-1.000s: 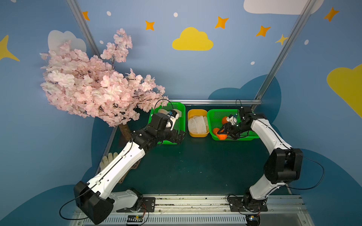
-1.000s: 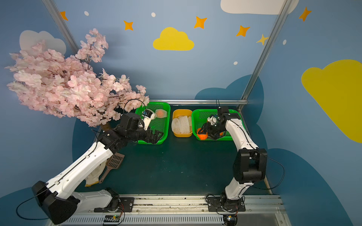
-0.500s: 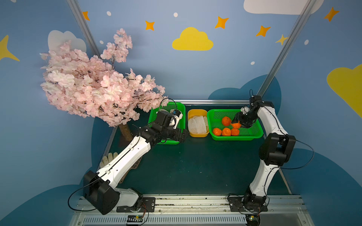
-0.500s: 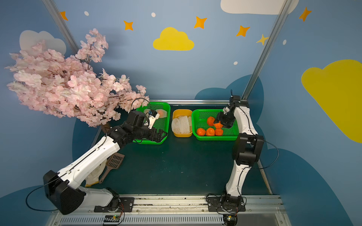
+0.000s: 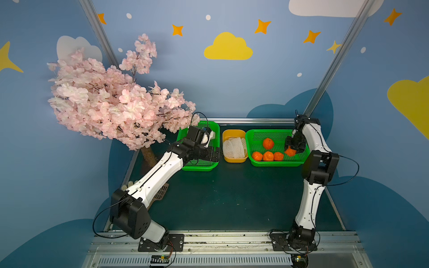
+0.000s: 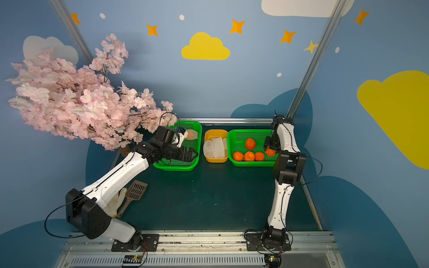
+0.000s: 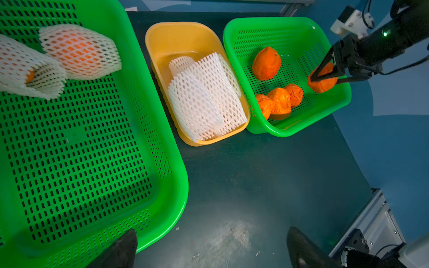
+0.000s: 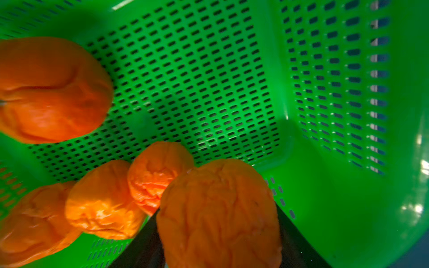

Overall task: Remove foam nets from oranges
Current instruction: Place the orange in the basket.

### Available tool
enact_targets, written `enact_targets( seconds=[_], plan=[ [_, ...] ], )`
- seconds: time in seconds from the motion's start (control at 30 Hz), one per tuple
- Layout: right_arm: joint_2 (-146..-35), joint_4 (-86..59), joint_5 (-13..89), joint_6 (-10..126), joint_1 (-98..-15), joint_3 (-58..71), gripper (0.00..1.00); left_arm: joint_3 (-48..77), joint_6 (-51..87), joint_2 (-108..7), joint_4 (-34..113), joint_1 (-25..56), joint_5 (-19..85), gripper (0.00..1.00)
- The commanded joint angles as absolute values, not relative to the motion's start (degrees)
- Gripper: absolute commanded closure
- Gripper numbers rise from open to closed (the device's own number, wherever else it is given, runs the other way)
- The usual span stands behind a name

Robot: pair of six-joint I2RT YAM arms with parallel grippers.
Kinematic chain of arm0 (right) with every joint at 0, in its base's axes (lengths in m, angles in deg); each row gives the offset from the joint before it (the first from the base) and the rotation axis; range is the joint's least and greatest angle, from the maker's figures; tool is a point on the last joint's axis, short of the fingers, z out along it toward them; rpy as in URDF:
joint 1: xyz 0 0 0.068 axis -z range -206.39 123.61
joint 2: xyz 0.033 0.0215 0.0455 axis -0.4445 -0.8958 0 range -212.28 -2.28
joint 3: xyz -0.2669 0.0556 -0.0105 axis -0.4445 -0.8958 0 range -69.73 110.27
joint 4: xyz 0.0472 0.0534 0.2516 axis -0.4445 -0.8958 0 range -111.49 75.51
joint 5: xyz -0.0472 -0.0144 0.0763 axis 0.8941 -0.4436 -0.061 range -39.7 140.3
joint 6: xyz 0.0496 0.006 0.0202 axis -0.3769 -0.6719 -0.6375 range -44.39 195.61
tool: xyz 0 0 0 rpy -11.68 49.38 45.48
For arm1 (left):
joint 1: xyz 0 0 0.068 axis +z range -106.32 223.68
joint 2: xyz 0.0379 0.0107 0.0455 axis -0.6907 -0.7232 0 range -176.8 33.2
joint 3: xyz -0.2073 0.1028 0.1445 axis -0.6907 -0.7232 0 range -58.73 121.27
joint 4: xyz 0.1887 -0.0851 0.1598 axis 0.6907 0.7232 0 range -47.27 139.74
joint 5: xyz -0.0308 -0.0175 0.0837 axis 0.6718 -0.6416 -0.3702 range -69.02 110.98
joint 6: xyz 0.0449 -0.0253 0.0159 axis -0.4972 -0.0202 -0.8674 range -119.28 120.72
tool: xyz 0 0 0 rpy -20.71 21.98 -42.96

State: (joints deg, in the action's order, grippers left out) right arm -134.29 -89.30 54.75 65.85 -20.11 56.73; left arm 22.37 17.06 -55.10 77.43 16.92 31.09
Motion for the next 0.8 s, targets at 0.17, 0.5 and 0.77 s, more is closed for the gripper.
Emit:
enact_targets(
  seconds=[0.17,0.5,0.77],
  plan=[
    [-137.98,-91.75,57.31,67.23,-20.33,58.31,0.33,32.41,22.98,-66.57,82.37,20.80,28.24,0.00],
    [-131.97,-87.93,50.34,67.60,-20.08,51.82,0.21,41.97,31.55,-77.94,83.58,24.59,27.35,0.00],
    [-123.69,-84.57,46.48,68.27,-20.09,45.19,0.20,42.26,38.47,-81.50,78.35,26.58,30.13,0.00]
  ],
)
